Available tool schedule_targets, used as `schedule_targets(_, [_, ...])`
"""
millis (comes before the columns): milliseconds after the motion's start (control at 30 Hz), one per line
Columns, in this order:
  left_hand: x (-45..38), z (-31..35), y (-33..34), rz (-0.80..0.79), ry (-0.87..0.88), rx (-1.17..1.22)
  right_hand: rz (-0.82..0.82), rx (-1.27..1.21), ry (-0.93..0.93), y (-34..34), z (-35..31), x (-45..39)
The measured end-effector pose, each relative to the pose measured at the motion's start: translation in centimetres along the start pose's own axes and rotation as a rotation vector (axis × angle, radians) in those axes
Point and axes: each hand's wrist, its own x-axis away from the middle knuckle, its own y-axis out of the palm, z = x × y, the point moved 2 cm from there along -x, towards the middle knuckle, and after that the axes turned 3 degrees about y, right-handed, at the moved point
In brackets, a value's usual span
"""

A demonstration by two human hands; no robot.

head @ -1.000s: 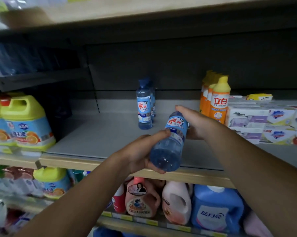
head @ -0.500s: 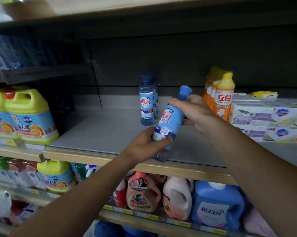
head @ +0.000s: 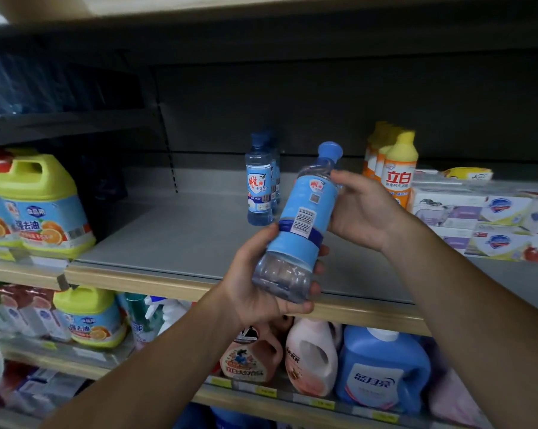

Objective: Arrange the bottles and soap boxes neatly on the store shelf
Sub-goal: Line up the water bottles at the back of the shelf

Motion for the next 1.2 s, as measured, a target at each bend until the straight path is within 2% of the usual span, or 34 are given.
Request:
schedule_targets(67, [-0.1,-0.1,0.0,0.024,0.023,-0.033,0.051,0.088,-0.045,-0.1,-0.2,0.1])
schedule_targets(133, [-0.5,0.1,-0.3,0.171,0.094,-0.164,0.18,0.247,-0.095,0.0,-0.8,0.1])
schedule_targets(267, [-0.9,0.1,-0.6,0.661,0.387,-0.73,0.439,0.696,-0.203,1.2,-1.8,-0.3])
schedule_targets(333, [-1.3,-0.5,-0.4,0.75,0.455,-0.962,0.577,0.83,-0.249,1.7,-1.8,-0.6])
schedule_targets(400, [-1.6,-0.8,-0.4,0.839,0.503,-1.092,0.646,0.915,-0.287,2.2,-1.5,-0.7])
schedule_targets(467, [-1.7,-0.9,-0.4,0.83,0.523,-0.966,0.602,0.913,-0.308,2.3,-1.5,-0.8])
schedule_targets(600, [-0.9,-0.5,-0.3,0.526,0.326,-0.239,0.385,0.475,-0.189,1.1,-1.5,-0.4])
schedule_targets(700, [-0.2,-0.2,-0.2,0.269,0.197,0.005,0.241,0.32,-0.043,0.2,-0.2,-0.8])
schedule_targets(800, [0.0,-0.3,-0.2,0.11,0.137,0.134,0.17,0.208,0.022,0.5,1.1,-1.2])
schedule_targets(900, [0.0,-0.1,-0.6,0.095,0.112,0.148,0.238,0.199,-0.002,0.8,1.4,-2.1])
schedule_targets(1067, [0.0,0.6,-1.1,0.251,0.102,0.173,0.394,0.274,0.04,1.0,1.3,-3.1])
schedule_targets(1200, [0.2,1.2,-1.1,0.27,0.08,0.22,0.436,0.287,0.069,1.2,1.4,-3.4])
